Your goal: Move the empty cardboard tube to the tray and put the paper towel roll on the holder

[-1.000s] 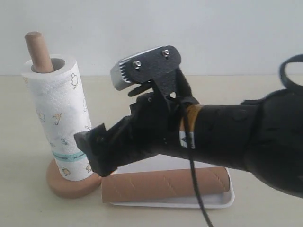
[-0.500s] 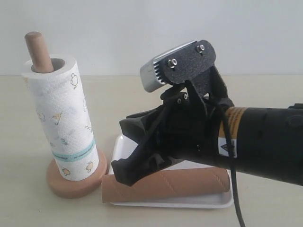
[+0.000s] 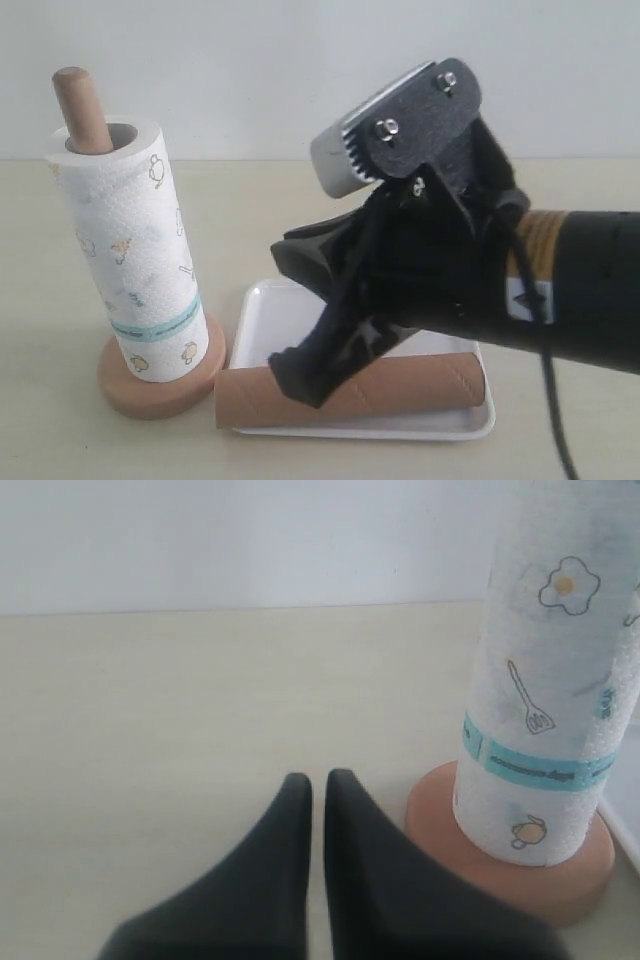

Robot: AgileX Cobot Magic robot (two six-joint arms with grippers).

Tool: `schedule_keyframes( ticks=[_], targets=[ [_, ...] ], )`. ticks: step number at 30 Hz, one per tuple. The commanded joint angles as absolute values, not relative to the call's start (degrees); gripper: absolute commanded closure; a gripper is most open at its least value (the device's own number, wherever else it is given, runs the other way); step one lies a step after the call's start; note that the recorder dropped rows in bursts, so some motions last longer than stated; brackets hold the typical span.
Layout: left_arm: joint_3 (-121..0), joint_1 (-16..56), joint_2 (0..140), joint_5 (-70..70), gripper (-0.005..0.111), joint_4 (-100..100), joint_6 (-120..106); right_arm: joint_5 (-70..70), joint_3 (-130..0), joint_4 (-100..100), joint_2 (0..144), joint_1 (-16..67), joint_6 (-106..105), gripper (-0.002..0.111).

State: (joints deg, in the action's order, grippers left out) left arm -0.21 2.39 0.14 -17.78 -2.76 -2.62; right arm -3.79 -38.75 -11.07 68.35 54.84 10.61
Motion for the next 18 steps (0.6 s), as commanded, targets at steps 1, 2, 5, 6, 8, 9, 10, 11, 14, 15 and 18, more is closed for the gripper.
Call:
schedule_keyframes(
  ticks=[1,2,5,6,8,9,10,11,14,15,18],
  targets=[
    [0.0,2.3,0.0,-17.4,0.103,-2.6,-2.7,5.8,-38.5,-11.3,59.3,52.8,2.3,0.101],
    [0.0,2.3,0.0,-17.4,0.103,-2.6,-2.7,7.0,-38.3,-11.3,57.0,51.1,2.3,0.101],
    [0.0,2.3,0.0,-17.4,0.103,-2.6,-2.7,4.1,-34.7,-9.6,50.1,43.6,3.7,0.101],
    [0.0,2.3,0.0,-17.4,0.103,-2.6,-2.7,2.0,-32.8,-8.8,47.6,40.2,4.5,0.101],
    [0.0,2.3,0.0,-17.4,0.103,-2.6,-2.7,-2.2,-28.6,-7.9,43.2,33.9,6.2,0.101],
    [0.0,2.3,0.0,-17.4,0.103,-2.6,-2.7,-4.3,-26.2,-7.9,40.6,30.5,6.7,0.101],
    [0.0,2.3,0.0,-17.4,0.103,-2.6,-2.7,-5.8,-23.6,-7.9,37.9,27.3,7.4,0.101],
    [0.0,2.3,0.0,-17.4,0.103,-2.6,-2.7,-6.7,-21.7,-7.9,35.2,24.9,7.4,0.101],
    [0.0,2.3,0.0,-17.4,0.103,-2.6,-2.7,-6.8,-15.2,-7.9,26.6,17.1,7.4,0.101],
    [0.0,2.3,0.0,-17.4,0.103,-2.6,-2.7,-6.6,-13.2,-7.9,24.1,14.8,7.4,0.101],
    [0.0,2.3,0.0,-17.4,0.103,-2.6,-2.7,-6.2,-7.9,-7.9,15.4,9.2,8.4,0.101]
  ],
)
